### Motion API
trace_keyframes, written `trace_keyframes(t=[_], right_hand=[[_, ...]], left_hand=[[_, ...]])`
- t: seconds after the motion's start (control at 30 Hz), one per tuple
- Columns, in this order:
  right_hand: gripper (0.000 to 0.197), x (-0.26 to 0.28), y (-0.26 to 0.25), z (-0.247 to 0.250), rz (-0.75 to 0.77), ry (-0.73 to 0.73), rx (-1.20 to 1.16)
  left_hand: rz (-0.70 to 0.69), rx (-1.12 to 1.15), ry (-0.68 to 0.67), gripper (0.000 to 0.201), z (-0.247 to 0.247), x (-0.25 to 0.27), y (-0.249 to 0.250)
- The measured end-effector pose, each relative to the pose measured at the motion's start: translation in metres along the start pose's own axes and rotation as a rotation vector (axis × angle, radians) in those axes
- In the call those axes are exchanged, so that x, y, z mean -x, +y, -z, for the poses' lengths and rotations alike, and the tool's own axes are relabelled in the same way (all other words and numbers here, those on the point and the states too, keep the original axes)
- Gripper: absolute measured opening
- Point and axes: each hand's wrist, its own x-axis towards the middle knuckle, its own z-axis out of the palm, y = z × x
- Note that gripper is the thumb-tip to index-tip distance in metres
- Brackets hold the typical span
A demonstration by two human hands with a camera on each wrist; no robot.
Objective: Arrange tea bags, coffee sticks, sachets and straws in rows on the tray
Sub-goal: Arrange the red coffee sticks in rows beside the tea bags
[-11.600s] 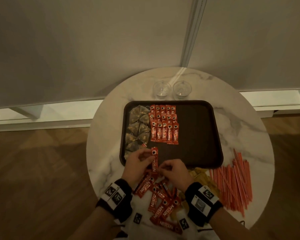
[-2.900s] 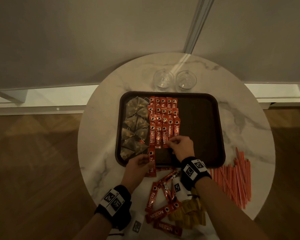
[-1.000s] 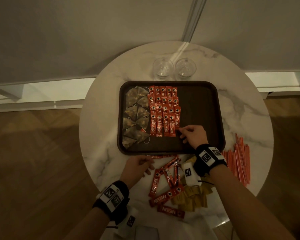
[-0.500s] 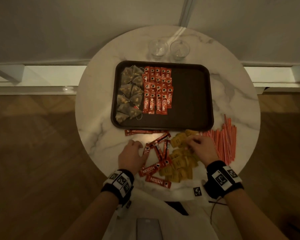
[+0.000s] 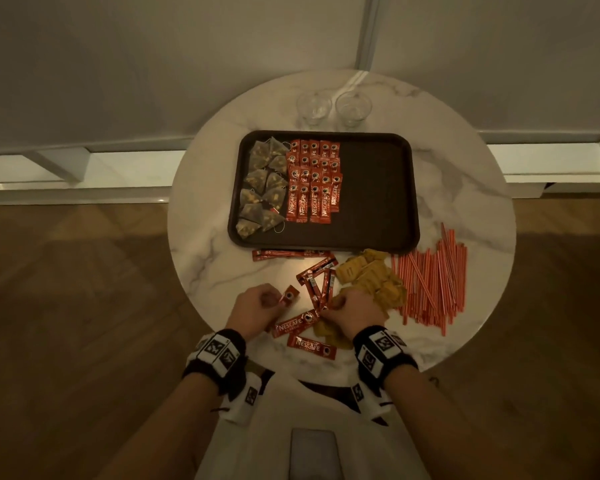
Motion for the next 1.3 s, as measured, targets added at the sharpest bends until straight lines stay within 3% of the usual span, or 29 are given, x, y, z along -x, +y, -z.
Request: trace_keyframes(t=[0.2,0.43,0.5,0.63,0.77,0.9,0.97,1.13,1.3], right_hand=[[0.013,-0.006,0.004,-0.004,0.04,0.028,0.001],[0.014,-0.004,0.007,0.009,0.075,-0.004,-0.151],[0.012,0.0,0.004,0.019,0.103,-0.009,-0.229],[0.006,0.004,-0.01,0.042,0.185,0.011,-0.386],[0.01,0.002,-0.022,0.064,0.191,-0.042,-0.52],[0.009,-0.005,-0.035,0.083,0.282,-0.088,-0.465],[0.009,-0.011,-0.043,0.092,0.314,-0.09,-0.444],[0.015,-0.021,-0.062,0.107,0.3,-0.095,-0.646],[0.02,-0.034,-0.068,0.106,0.197,-0.079,-0.804]], left_hand=[[-0.159,-0.305,-0.081,0.009,-0.043,0.014,-0.005],[-0.239,-0.451,-0.012,0.004,-0.045,0.011,-0.011],[-0.188,-0.363,-0.006,0.01,-0.039,0.009,-0.009],[-0.03,0.062,0.044,0.015,-0.017,0.005,0.002],[-0.059,0.386,0.074,0.025,0.0,0.005,0.024],[-0.058,0.659,0.087,0.012,0.009,-0.005,0.043],[-0.085,0.718,0.048,0.014,0.012,-0.012,0.052],[-0.139,0.727,-0.074,0.02,0.011,-0.025,0.074],[-0.105,0.802,-0.038,0.017,0.005,-0.034,0.089]])
